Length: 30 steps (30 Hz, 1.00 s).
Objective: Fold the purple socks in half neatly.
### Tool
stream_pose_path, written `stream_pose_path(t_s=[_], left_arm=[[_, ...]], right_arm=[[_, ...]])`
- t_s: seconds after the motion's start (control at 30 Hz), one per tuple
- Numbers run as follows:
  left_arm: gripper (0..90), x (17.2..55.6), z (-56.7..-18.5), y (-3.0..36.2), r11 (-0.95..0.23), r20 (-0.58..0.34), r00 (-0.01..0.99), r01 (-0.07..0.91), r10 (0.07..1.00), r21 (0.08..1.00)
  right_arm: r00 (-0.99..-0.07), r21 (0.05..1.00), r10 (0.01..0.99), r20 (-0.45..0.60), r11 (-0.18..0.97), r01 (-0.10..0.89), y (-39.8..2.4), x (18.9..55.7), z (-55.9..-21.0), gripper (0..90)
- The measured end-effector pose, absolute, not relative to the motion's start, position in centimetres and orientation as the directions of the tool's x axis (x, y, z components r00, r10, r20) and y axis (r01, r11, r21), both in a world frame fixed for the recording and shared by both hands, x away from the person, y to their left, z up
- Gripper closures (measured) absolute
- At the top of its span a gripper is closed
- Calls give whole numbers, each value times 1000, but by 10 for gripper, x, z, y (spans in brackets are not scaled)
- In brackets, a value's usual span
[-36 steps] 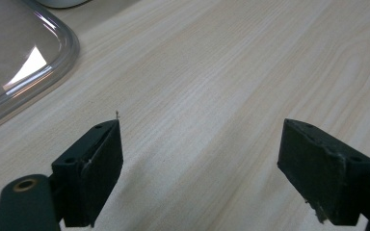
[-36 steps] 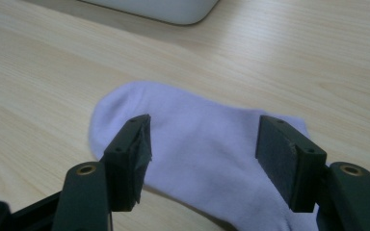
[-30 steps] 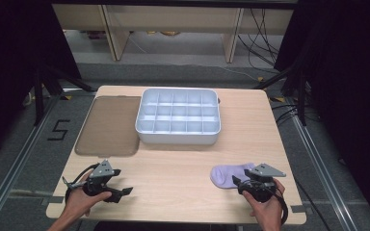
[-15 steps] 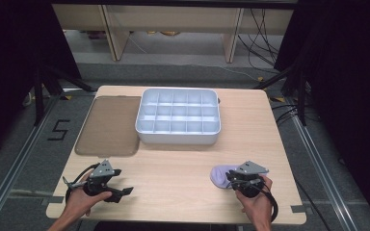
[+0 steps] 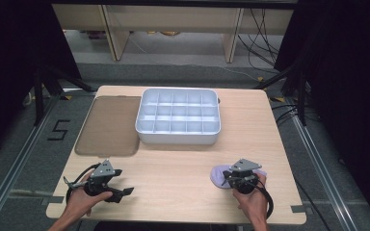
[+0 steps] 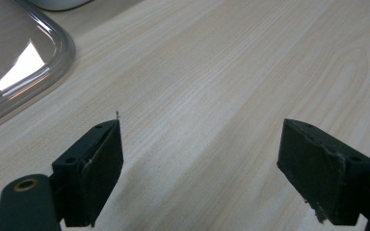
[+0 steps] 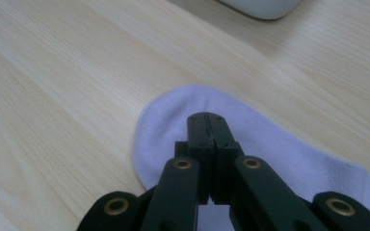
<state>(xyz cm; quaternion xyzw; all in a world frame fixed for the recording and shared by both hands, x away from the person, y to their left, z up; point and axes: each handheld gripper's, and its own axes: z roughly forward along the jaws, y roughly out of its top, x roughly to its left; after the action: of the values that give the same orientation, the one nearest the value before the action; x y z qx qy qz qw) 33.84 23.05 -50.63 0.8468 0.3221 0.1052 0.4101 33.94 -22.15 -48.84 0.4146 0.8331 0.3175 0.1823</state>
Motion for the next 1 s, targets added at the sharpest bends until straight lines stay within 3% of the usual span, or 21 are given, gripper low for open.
stream_pose_path(t_s=[0.67, 1.0], left_arm=[[156, 337, -505, 231, -458, -82, 768, 459, 635, 761], [157, 337, -506, 230, -418, -117, 761, 470, 638, 777]], right_arm=[[-685, 609, 724, -78, 578, 542, -183, 341, -498, 900], [-739, 620, 673, -27, 591, 516, -145, 331, -501, 900]])
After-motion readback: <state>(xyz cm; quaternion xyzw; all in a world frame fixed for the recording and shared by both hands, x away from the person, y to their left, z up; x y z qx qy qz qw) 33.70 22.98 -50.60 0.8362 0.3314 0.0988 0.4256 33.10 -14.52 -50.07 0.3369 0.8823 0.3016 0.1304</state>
